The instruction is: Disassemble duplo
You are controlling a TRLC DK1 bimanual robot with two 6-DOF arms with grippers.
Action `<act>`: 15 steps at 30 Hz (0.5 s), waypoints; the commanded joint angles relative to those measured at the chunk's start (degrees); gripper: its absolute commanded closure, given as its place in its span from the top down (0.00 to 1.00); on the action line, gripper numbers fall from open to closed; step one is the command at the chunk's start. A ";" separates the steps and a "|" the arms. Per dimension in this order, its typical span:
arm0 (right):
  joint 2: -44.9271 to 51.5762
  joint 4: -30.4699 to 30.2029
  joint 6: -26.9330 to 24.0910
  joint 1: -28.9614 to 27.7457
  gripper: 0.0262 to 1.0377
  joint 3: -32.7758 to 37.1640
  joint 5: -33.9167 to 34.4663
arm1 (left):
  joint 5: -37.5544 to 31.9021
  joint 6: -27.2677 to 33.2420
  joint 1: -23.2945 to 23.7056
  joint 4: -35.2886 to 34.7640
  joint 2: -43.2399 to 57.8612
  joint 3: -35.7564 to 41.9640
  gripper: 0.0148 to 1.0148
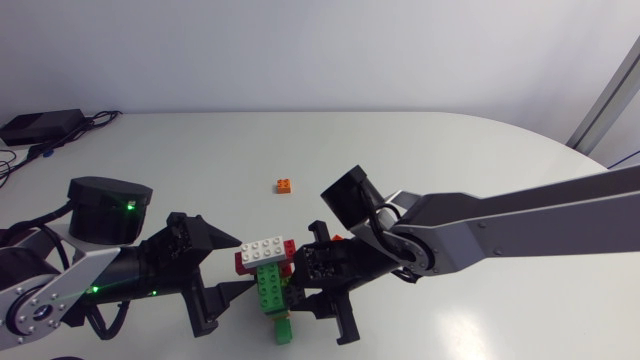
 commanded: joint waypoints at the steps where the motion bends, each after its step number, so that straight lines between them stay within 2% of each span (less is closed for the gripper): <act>1: -1.15 -0.49 -1.81 0.43 0.28 -1.35 -0.84 | 0.34 1.53 -0.36 0.57 0.82 -1.24 0.70; 3: -1.15 -0.49 -1.81 0.69 0.28 -1.44 -0.84 | 0.34 1.44 -0.27 1.89 0.82 -1.68 0.62; 6: -1.24 -0.49 -1.81 0.86 0.28 -1.52 -0.76 | 0.34 1.27 0.17 2.77 0.55 -1.68 0.61; 7: -1.15 -0.49 -1.81 0.86 0.28 -1.52 -0.76 | 0.34 1.27 0.17 2.95 0.55 -1.86 0.56; 8: -1.15 -0.49 -1.81 0.86 0.28 -1.44 -0.76 | 0.34 1.27 0.08 3.56 0.55 -2.03 0.46; 10: -1.33 -0.49 -1.81 0.86 0.28 -1.52 -0.76 | 0.34 0.56 0.08 6.72 0.47 -2.73 0.16; 11: -1.51 -0.41 -1.90 0.78 0.28 -1.61 -0.76 | 0.34 0.30 0.08 8.66 0.20 -3.44 0.04; 13: -1.77 -0.49 -1.90 0.78 0.28 -1.70 -0.76 | 0.34 -0.84 -0.19 11.73 -0.59 -4.58 0.01; 15: -1.95 -0.49 -1.90 0.69 0.28 -1.79 -0.76 | 0.34 -0.93 -0.80 11.91 -1.03 -4.93 0.01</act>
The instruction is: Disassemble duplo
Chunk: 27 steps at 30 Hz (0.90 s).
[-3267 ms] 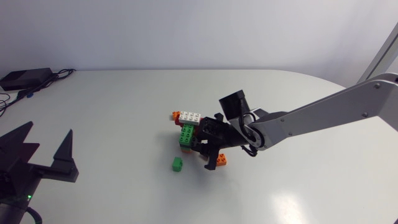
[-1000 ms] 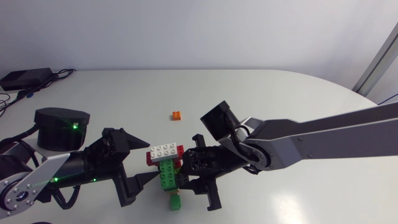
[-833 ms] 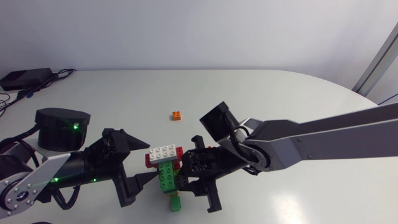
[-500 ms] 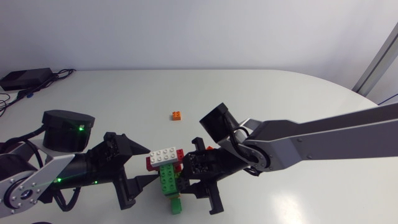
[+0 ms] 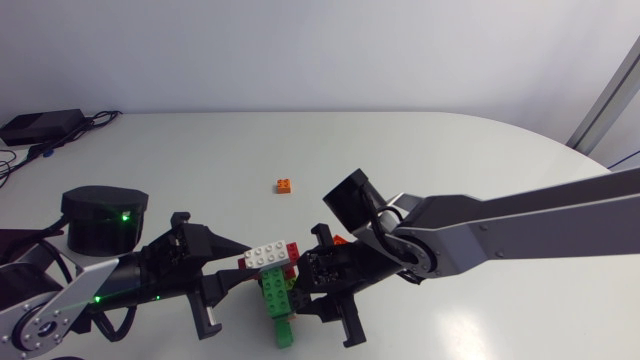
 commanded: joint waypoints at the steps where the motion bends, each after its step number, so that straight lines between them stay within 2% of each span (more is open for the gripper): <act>1: -1.68 0.23 0.02 0.58 0.28 -1.09 -1.39 | -1.17 -1.08 -0.36 2.45 -0.85 -1.35 0.01; 9: -1.86 0.23 -0.24 0.23 0.28 -1.27 -1.39 | -0.64 -1.79 0.69 1.48 -0.85 -0.64 0.01; 12: -2.03 0.31 -0.59 0.23 0.28 -1.53 -1.39 | 1.56 -2.75 1.66 0.51 -0.94 0.06 0.01; 19: -2.21 0.31 -0.94 0.23 0.28 -1.88 -1.30 | 10.35 -5.92 8.34 -1.07 -0.94 2.43 0.01; 27: -2.30 0.40 -1.12 0.23 0.28 -2.06 -1.30 | 14.39 -7.15 9.57 -2.92 -0.33 3.49 0.01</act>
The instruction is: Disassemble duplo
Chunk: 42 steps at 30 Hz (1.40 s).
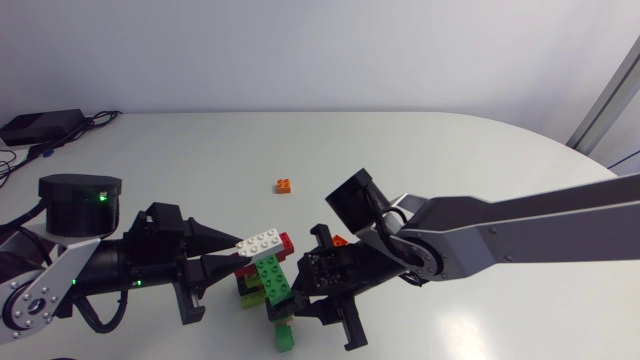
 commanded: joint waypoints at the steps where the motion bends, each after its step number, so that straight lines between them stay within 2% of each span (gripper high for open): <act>1: -0.94 0.23 -0.35 0.23 0.28 -1.16 -0.43 | 0.95 -1.53 0.43 -0.40 -0.06 1.76 0.01; 7: -0.94 0.32 -0.35 -0.04 0.27 -1.16 -0.34 | 1.04 -1.53 0.69 -0.49 -0.06 1.85 0.01; 15: -0.50 2.78 1.49 -1.09 0.27 -0.72 0.45 | 1.12 -2.32 4.12 0.30 -0.15 2.64 0.01; 23: 0.55 3.04 4.22 -3.46 0.27 1.12 0.45 | 1.12 -7.59 9.84 4.34 -0.15 3.61 0.01; 29: 1.78 5.94 6.59 -5.40 0.27 1.83 0.80 | 1.04 -8.91 11.07 6.89 -0.06 3.34 0.01; 39: 10.31 11.21 11.34 -7.51 0.29 6.22 12.05 | 1.04 -8.56 10.98 7.42 0.02 2.81 0.01; 42: 11.89 11.39 12.48 -8.21 0.29 7.54 13.02 | 0.95 -8.47 10.71 7.42 0.02 2.64 0.01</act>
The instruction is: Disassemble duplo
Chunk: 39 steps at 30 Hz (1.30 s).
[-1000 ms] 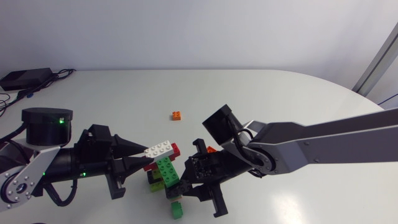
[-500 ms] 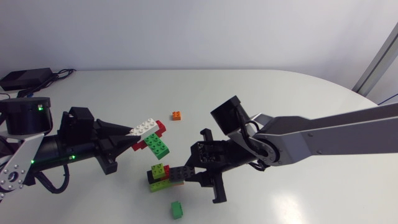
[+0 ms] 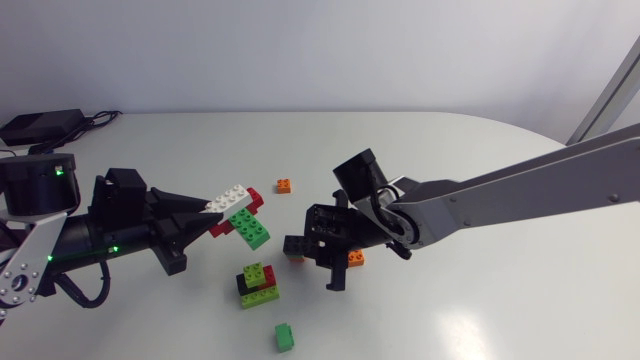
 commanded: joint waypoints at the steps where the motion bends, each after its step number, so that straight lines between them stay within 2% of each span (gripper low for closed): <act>1: 2.01 0.40 1.86 -0.71 0.31 1.66 0.67 | 0.58 -0.96 -0.54 1.39 0.02 0.63 0.01; 5: 2.10 0.92 2.12 -1.42 0.36 1.57 0.67 | 0.58 -0.96 -0.72 1.39 -0.06 0.54 0.01; 8: 2.10 1.01 2.56 -1.68 0.54 1.57 0.58 | 0.58 -0.96 -0.89 1.39 -0.06 0.45 0.01; 12: 1.83 1.01 3.17 -1.77 0.86 1.57 0.58 | 0.58 -0.87 -0.89 1.39 -0.06 0.45 0.01; 14: 1.75 1.01 3.17 -1.77 0.88 1.57 0.49 | 0.58 -0.96 -0.89 1.39 -0.06 0.45 0.01; 16: 1.75 1.01 3.53 -1.86 0.94 1.66 0.49 | 0.58 -0.96 -0.89 1.39 -0.06 0.45 0.01; 23: 0.60 1.19 3.70 -2.03 0.95 1.22 0.23 | 0.58 -0.96 -0.89 1.39 -0.15 0.45 0.01; 25: -0.98 1.27 3.97 -2.38 0.95 0.61 -1.62 | 0.58 -0.96 -0.89 1.39 -0.15 0.45 0.01; 34: -7.39 -4.97 7.66 -8.18 0.96 1.49 -23.59 | 0.31 -0.87 -0.81 1.92 -0.15 0.28 0.01; 39: -5.02 -14.98 8.62 -12.93 0.96 7.20 -39.94 | -1.80 -0.69 -0.98 3.59 -0.77 -0.43 0.01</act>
